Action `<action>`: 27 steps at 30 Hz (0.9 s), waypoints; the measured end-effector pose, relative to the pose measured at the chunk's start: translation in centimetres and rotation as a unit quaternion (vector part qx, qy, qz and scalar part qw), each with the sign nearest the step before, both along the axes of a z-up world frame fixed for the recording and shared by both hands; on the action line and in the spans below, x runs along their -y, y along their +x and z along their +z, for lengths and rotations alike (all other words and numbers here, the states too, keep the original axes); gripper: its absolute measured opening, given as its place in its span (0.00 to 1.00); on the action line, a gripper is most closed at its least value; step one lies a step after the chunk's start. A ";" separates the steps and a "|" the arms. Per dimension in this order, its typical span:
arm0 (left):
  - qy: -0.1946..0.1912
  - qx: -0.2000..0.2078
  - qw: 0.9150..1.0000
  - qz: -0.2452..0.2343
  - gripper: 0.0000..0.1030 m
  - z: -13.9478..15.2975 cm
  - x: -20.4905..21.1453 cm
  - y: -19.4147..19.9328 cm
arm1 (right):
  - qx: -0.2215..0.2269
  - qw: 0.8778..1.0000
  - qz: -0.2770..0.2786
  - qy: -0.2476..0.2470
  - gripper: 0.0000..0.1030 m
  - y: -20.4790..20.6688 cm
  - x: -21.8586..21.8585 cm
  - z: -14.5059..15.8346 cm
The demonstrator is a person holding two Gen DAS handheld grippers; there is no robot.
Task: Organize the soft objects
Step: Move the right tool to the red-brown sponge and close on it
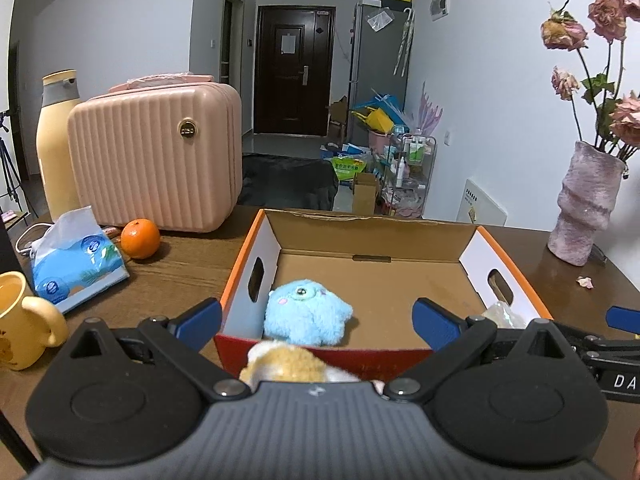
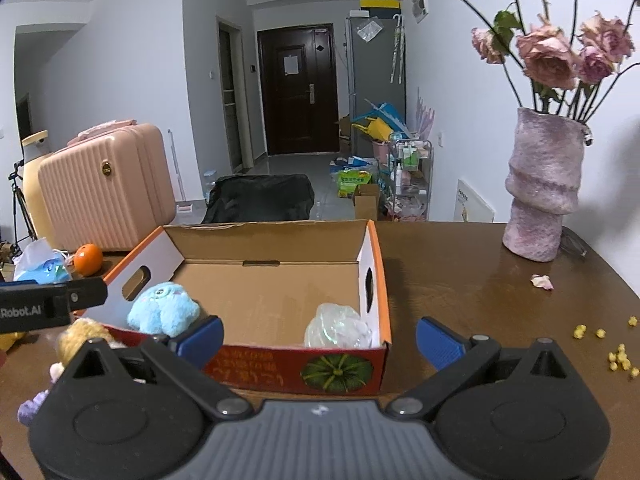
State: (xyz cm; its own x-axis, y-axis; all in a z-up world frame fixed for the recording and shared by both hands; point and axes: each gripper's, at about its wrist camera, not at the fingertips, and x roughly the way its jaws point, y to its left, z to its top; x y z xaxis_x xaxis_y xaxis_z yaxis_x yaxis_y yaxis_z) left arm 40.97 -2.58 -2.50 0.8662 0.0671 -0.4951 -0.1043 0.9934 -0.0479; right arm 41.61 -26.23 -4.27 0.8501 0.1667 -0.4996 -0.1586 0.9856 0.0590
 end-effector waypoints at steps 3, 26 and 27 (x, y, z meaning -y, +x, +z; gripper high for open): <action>-0.001 0.003 1.000 0.000 1.00 0.2 0.0 -1.3 | 0.006 1.000 -0.003 -0.002 1.00 -1.5 0.0 0.2; 0.009 -0.014 1.000 -0.021 1.00 -1.2 0.1 -13.6 | 0.019 1.000 -0.005 -0.007 1.00 -14.9 0.7 -0.4; 0.009 -0.014 1.000 -0.022 1.00 -1.3 0.0 -14.1 | 0.019 1.000 -0.006 -0.009 1.00 -15.4 0.7 -0.5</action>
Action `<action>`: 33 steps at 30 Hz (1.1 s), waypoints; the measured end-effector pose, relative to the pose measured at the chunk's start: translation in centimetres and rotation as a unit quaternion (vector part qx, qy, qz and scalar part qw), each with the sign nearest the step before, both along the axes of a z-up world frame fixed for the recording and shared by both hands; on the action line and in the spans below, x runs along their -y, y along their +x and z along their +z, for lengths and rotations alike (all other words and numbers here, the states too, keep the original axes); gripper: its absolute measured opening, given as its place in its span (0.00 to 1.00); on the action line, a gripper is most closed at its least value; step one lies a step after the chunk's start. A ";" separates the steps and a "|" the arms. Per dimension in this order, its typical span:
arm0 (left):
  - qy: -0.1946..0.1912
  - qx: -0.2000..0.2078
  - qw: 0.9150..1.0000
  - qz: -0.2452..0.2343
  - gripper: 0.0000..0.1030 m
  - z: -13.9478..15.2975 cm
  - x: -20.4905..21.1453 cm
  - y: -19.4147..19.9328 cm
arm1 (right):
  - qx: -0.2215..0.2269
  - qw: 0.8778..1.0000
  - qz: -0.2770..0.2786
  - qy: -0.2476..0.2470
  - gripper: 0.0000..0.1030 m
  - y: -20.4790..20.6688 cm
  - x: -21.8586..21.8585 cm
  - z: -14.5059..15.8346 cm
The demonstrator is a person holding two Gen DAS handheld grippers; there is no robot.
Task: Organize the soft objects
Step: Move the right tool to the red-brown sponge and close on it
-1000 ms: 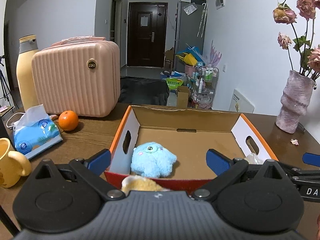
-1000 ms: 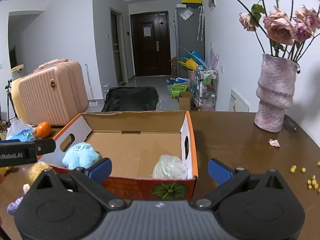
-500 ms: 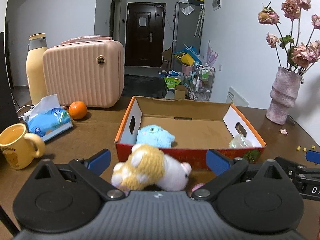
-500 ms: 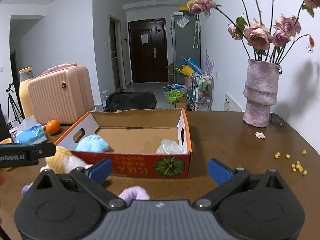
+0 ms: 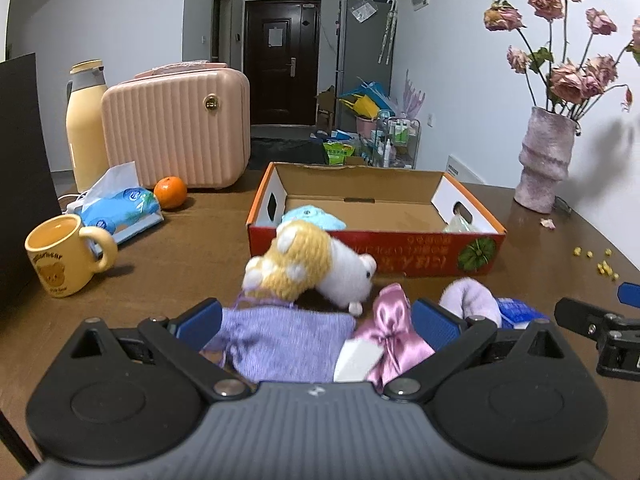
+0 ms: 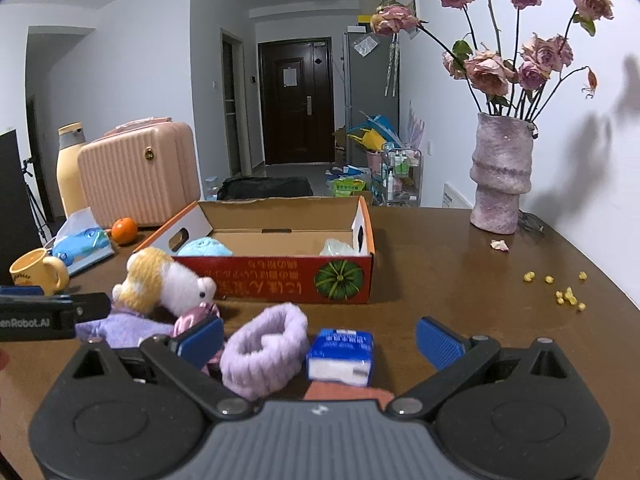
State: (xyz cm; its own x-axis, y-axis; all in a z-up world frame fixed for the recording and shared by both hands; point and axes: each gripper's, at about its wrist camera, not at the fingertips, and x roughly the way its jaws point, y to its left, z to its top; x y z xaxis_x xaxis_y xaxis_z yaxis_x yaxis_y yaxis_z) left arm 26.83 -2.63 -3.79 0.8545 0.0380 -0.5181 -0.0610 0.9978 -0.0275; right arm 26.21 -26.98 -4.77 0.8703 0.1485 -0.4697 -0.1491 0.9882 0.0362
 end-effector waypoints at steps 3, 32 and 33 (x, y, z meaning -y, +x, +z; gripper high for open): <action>0.000 -0.002 1.000 -0.007 1.00 -0.3 -0.1 -1.5 | -0.002 1.000 -0.002 -0.004 1.00 -1.3 0.0 -0.2; -0.003 -0.047 0.999 -0.025 1.00 -3.7 0.1 -4.1 | -0.074 0.996 -0.018 -0.043 1.00 -2.0 -0.1 -5.7; -0.004 -0.048 0.999 -0.025 1.00 -3.8 0.2 -4.1 | -0.078 0.996 -0.019 -0.045 1.00 -1.7 -0.1 -6.0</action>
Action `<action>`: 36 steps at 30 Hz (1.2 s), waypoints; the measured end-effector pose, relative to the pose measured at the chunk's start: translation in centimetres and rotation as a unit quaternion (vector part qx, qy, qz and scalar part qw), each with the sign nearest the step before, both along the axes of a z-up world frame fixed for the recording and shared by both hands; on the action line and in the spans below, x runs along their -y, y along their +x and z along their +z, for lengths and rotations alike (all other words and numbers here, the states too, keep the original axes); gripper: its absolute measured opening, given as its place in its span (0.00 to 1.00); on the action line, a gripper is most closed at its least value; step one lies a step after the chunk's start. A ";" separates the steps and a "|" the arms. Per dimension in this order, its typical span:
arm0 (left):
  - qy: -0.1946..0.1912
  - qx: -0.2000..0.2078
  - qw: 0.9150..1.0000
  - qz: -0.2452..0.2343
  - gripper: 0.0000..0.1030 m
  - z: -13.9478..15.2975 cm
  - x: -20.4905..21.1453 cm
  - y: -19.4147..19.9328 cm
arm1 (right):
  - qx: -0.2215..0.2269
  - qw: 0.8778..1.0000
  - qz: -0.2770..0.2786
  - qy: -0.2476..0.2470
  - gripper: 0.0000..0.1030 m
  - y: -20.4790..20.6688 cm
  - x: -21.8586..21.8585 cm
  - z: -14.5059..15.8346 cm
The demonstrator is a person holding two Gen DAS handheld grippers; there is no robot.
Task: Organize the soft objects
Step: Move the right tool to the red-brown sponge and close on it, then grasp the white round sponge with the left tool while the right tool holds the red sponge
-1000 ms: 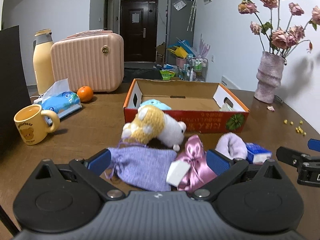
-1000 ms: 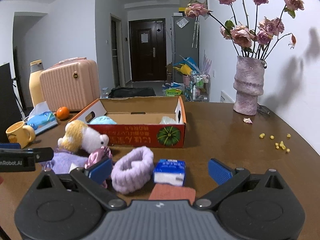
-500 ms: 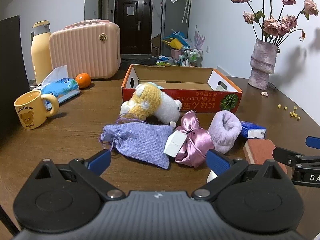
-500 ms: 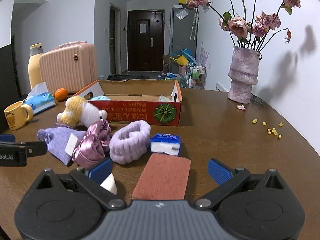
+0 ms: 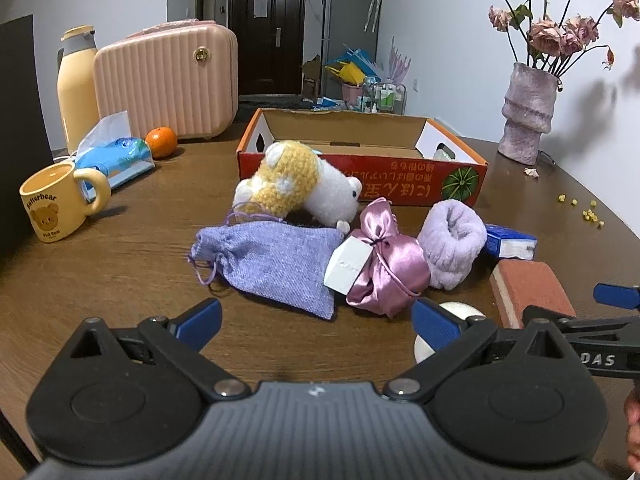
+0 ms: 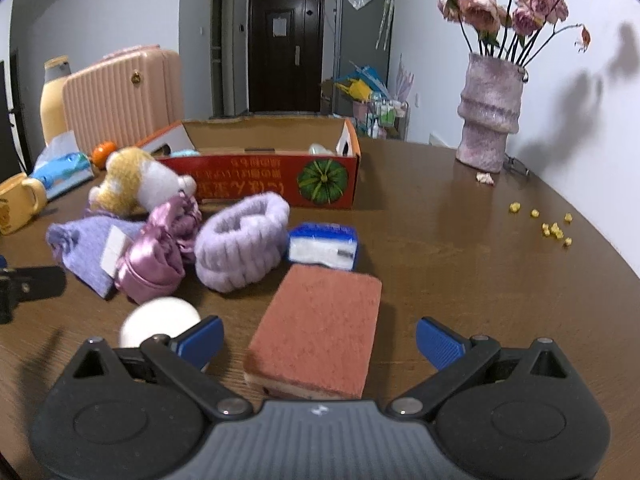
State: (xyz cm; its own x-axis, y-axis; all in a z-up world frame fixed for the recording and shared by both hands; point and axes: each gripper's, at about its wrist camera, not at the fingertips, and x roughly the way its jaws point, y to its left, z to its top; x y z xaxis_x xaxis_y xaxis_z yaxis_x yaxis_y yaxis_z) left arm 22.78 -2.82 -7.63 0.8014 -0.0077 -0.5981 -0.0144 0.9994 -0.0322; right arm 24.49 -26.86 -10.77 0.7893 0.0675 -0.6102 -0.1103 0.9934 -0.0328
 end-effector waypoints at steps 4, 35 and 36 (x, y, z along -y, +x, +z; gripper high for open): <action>-0.002 -0.009 1.000 0.000 1.00 -0.6 0.3 0.5 | -0.012 1.000 -0.001 -0.004 0.98 1.0 -0.1 -1.3; -0.009 -0.039 0.999 -0.031 1.00 -2.0 4.2 2.1 | 0.030 0.999 -0.012 0.036 0.71 0.0 3.3 -2.0; -0.008 -0.040 0.999 -0.032 1.00 -2.0 4.4 2.1 | 0.032 0.999 -0.014 0.038 0.71 0.0 3.6 -2.0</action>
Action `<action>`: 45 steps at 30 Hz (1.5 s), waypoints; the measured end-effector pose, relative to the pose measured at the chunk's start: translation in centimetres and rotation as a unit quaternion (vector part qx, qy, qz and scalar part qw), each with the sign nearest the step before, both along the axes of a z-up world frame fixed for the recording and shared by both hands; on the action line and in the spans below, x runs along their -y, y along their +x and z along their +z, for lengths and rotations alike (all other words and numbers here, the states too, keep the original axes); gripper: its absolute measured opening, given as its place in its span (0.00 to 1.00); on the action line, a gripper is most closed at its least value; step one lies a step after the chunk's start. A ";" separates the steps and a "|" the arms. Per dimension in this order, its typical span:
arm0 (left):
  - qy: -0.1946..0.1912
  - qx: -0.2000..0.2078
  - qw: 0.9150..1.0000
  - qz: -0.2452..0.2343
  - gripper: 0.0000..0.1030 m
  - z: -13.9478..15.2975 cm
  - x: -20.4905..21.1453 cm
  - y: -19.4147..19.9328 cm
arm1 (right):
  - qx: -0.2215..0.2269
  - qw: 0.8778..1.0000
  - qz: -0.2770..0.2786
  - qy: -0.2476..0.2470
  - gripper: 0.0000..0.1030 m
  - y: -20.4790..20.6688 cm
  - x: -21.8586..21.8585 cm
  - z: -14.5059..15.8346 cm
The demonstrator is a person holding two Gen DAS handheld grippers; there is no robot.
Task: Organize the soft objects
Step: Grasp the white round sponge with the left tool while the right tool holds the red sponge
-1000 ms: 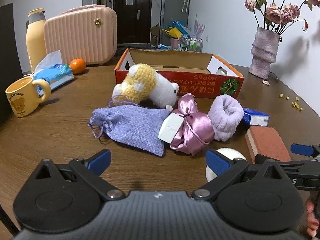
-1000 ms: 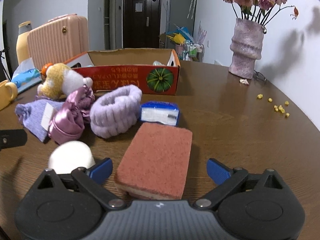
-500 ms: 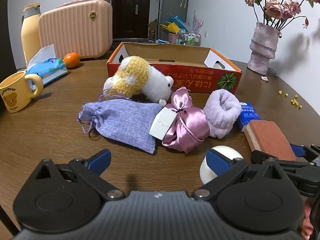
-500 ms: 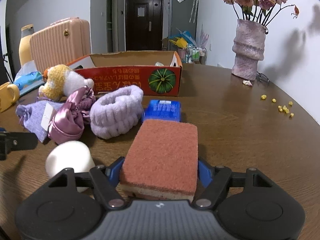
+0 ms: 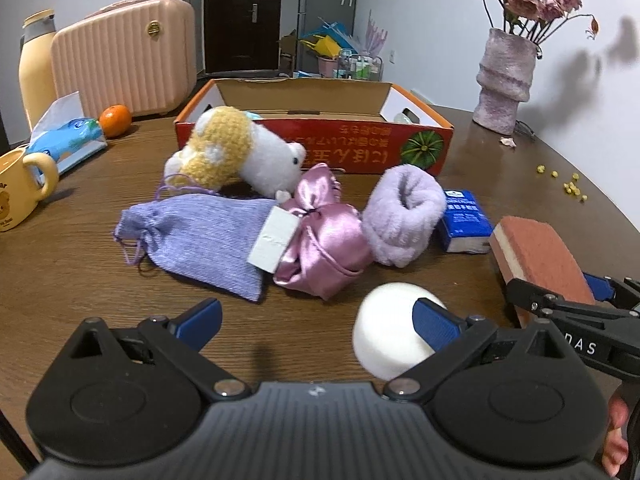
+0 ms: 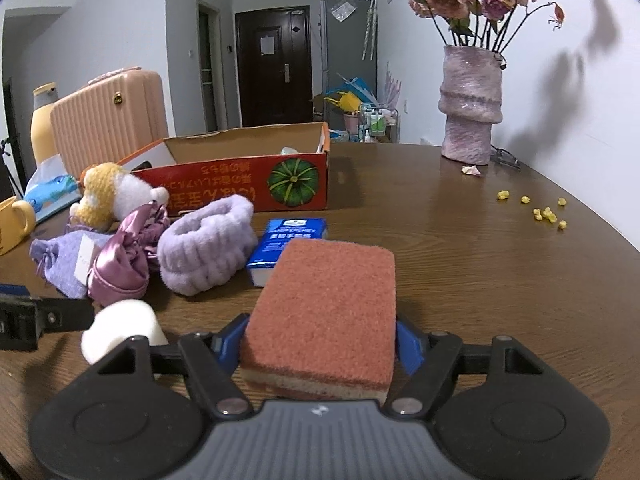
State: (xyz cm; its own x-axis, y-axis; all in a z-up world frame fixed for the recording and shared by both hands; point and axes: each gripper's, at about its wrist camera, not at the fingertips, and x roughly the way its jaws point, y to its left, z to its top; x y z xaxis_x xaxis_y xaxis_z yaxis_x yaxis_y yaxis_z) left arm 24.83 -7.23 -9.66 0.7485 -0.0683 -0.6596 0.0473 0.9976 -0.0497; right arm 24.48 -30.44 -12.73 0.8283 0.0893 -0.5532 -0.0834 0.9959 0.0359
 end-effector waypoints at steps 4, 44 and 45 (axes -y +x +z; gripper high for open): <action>0.000 -0.003 1.000 -0.007 1.00 -0.1 0.9 0.1 | 0.003 1.000 -0.005 0.004 0.71 -0.2 0.9 0.0; 0.021 -0.032 0.999 -0.009 0.56 -2.7 5.9 1.6 | 0.009 0.999 0.018 0.029 0.71 -0.6 3.8 -0.5; 0.021 -0.030 0.999 -0.011 0.56 -2.6 5.9 1.5 | 0.009 0.999 0.018 0.029 0.71 -0.7 3.8 -0.4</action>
State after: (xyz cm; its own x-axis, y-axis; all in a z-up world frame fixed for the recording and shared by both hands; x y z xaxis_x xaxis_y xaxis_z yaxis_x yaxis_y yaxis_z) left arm 26.32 -13.15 -12.27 0.7055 -0.0554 -0.7065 0.0668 0.9977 -0.0116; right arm 23.82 -34.24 -13.17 0.8340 0.1508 -0.5308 -0.1205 0.9885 0.0915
